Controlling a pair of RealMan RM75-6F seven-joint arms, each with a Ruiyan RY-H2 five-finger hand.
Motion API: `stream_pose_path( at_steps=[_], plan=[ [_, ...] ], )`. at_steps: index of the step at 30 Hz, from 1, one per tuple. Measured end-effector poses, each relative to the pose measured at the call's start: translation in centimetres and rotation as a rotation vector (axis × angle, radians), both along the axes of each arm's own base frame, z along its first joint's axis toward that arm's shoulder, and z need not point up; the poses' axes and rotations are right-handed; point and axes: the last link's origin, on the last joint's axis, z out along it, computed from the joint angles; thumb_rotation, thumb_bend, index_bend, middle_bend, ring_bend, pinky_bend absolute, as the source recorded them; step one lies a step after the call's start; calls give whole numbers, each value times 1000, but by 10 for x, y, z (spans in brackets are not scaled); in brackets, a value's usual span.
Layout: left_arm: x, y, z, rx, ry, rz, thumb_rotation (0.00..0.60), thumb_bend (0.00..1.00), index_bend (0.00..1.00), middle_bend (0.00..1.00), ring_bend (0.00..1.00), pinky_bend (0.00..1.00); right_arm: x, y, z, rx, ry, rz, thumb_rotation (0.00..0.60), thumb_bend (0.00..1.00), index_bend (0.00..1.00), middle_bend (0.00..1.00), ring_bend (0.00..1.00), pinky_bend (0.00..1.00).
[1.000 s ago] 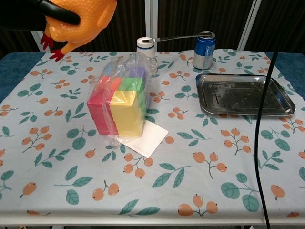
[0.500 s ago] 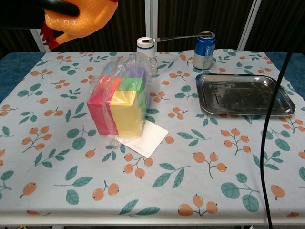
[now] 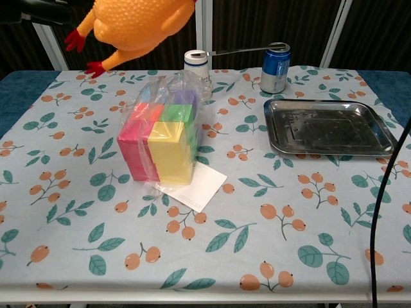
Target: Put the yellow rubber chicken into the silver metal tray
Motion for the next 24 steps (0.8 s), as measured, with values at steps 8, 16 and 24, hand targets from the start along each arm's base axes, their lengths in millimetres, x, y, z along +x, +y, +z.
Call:
stream_pose_path(
  at_steps=[8, 16, 24],
  plan=[
    [-22, -12, 8, 154, 136, -31, 600, 159, 197, 53, 52, 265, -58, -2, 19, 120, -182, -220, 600, 430, 859, 663, 652, 900],
    [-51, -29, 5, 290, 290, -4, 600, 157, 197, 54, 52, 265, -152, -4, 34, 268, -408, -526, 600, 421, 859, 662, 649, 900],
    [-68, -44, 2, 326, 340, 40, 600, 158, 197, 54, 52, 264, -250, -6, 37, 291, -504, -763, 600, 419, 860, 662, 648, 900]
  ],
)
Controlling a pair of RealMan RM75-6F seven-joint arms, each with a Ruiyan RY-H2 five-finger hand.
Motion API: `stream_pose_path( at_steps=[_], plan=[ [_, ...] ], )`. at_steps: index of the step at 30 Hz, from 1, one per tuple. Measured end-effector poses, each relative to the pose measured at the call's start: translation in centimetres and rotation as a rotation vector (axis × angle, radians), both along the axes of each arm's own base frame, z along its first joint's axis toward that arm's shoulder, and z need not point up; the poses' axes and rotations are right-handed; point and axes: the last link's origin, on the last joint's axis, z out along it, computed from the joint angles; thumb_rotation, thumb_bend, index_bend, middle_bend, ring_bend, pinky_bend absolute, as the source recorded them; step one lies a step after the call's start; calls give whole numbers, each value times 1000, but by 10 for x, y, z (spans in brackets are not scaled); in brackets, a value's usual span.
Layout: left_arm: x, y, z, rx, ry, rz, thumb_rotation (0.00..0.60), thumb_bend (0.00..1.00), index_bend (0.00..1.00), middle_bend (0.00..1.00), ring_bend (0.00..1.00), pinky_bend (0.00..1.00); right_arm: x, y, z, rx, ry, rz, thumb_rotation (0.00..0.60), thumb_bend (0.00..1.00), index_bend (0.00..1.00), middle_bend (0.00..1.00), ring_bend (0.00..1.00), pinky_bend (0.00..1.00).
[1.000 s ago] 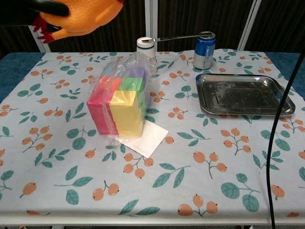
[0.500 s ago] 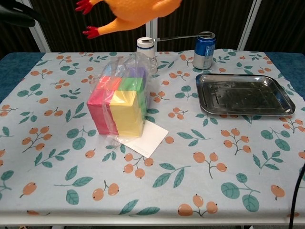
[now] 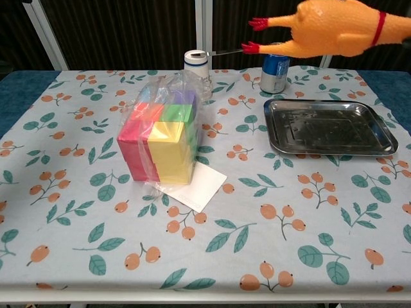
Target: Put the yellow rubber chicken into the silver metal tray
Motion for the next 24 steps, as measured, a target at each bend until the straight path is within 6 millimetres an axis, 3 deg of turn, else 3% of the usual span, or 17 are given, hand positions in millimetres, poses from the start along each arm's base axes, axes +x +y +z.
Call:
stream_pose_path(
  at_steps=[4, 10, 21, 24],
  plan=[
    [0, -5, -3, 5, 17, 0, 600, 158, 197, 54, 52, 264, -32, -4, -17, 30, -2, -84, 600, 416, 861, 663, 648, 899],
    [2, -5, -4, -1, 13, 13, 600, 158, 197, 54, 52, 264, -59, -11, -52, 68, -20, -170, 600, 401, 855, 663, 647, 892],
    [-3, -6, -2, -5, 1, 45, 600, 157, 197, 54, 52, 264, -64, -37, -88, 66, -26, -188, 600, 311, 842, 662, 630, 864],
    [-5, -6, -3, -9, -3, 54, 600, 157, 197, 54, 52, 264, -62, -45, -95, 67, -18, -185, 600, 228, 809, 661, 589, 814]
  ],
)
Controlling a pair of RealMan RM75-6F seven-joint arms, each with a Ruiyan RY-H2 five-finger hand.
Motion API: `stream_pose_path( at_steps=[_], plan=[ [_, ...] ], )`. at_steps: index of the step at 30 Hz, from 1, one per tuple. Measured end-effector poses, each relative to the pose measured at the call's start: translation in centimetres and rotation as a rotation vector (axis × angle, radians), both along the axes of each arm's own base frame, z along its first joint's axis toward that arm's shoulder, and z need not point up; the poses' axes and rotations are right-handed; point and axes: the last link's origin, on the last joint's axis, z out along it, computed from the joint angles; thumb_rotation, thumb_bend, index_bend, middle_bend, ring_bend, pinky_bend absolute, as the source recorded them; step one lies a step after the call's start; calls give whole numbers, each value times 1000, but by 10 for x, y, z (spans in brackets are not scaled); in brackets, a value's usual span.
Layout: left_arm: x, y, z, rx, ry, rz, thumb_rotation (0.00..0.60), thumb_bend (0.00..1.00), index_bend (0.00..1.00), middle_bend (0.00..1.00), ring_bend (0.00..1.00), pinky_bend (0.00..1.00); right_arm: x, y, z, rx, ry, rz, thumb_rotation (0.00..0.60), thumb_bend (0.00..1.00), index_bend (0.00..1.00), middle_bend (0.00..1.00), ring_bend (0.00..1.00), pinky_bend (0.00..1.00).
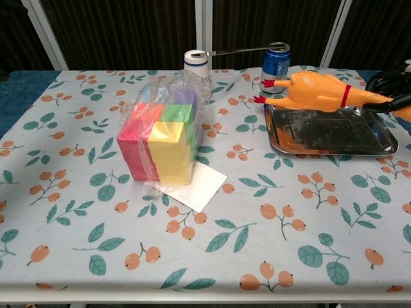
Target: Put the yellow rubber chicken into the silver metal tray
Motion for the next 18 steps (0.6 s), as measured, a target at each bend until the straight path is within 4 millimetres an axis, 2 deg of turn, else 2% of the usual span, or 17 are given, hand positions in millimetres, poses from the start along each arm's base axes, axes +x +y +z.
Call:
stream_pose_path(
  at_steps=[4, 8, 11, 15, 18],
  plan=[
    [-2, -1, 0, -4, -5, 7, 600, 156, 197, 54, 52, 264, 1, -6, -7, 5, 8, -1, 600, 134, 737, 623, 532, 734],
    [-4, -3, -1, -16, -5, 11, 600, 155, 197, 54, 52, 264, 0, -10, -10, 14, 21, -6, 600, 7, 451, 455, 354, 498],
    [-4, -5, -1, -22, -2, 3, 600, 153, 197, 54, 52, 264, -1, -12, -11, 25, 27, -13, 600, 0, 249, 324, 235, 370],
    [-4, -6, -1, -21, -3, -2, 600, 151, 197, 54, 52, 264, -3, -12, -11, 31, 42, -8, 600, 0, 62, 203, 123, 273],
    [-4, -6, -1, -25, -4, -3, 600, 142, 197, 54, 52, 264, -4, -11, -9, 29, 59, -1, 600, 0, 1, 130, 70, 213]
  ],
)
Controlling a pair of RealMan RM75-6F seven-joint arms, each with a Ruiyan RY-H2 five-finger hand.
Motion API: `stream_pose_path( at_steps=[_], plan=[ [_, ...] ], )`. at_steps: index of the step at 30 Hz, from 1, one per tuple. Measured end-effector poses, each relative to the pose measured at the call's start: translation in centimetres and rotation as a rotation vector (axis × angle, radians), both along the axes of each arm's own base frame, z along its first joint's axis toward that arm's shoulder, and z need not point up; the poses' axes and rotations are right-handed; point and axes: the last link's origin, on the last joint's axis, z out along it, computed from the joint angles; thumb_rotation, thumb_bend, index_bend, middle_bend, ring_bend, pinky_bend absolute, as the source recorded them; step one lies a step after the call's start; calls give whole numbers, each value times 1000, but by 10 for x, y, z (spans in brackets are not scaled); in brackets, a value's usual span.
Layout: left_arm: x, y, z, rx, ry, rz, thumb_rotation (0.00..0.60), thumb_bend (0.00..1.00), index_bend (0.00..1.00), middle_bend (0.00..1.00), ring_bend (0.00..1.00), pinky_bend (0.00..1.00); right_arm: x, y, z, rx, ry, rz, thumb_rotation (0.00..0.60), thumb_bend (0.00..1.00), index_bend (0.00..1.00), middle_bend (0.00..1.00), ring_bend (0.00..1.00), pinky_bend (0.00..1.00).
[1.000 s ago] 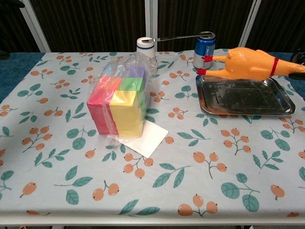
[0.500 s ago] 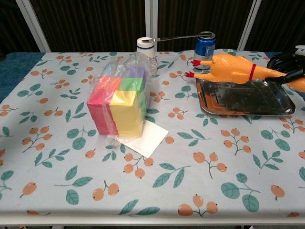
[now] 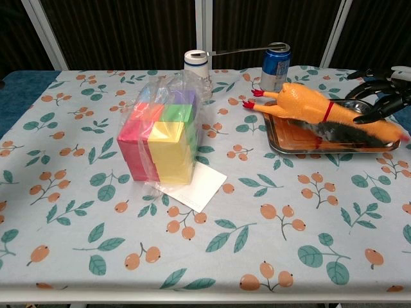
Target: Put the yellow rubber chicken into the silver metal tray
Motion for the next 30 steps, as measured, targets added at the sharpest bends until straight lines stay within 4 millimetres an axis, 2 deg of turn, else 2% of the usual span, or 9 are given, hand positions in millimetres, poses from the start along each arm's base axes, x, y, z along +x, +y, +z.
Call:
stream_pose_path(
  at_steps=[4, 9, 13, 16, 18, 20, 23, 30],
  plan=[
    [0, 0, 0, 2, -5, -2, 600, 138, 197, 54, 52, 264, -2, 2, 4, -3, 15, 11, 600, 0, 0, 46, 2, 134],
    [-2, 1, 4, 17, 2, 1, 600, 137, 197, 54, 52, 264, -3, 4, 16, -22, 53, 48, 600, 0, 0, 26, 0, 104],
    [-10, 2, 8, 44, 65, 9, 600, 137, 197, 54, 53, 264, -4, 11, 34, -60, 128, 110, 600, 14, 0, 116, 11, 105],
    [-19, 3, 13, 73, 142, 20, 600, 137, 201, 59, 53, 264, -5, 20, 49, -98, 228, 166, 600, 112, 45, 235, 114, 171],
    [-25, 2, 16, 93, 197, 30, 600, 138, 205, 64, 53, 264, -7, 30, 59, -124, 301, 199, 600, 142, 93, 280, 148, 221],
    [-34, 1, 21, 122, 265, 47, 600, 138, 205, 66, 53, 263, -7, 45, 70, -149, 382, 229, 600, 153, 117, 293, 166, 244],
    [-48, -4, 27, 175, 364, 77, 600, 138, 205, 66, 52, 258, -4, 73, 85, -171, 446, 244, 600, 150, 115, 250, 149, 248],
    [-78, -35, 40, 322, 577, 168, 600, 138, 205, 66, 53, 250, 4, 155, 123, -259, 468, 179, 600, 148, 22, 161, 40, 211]
  ],
)
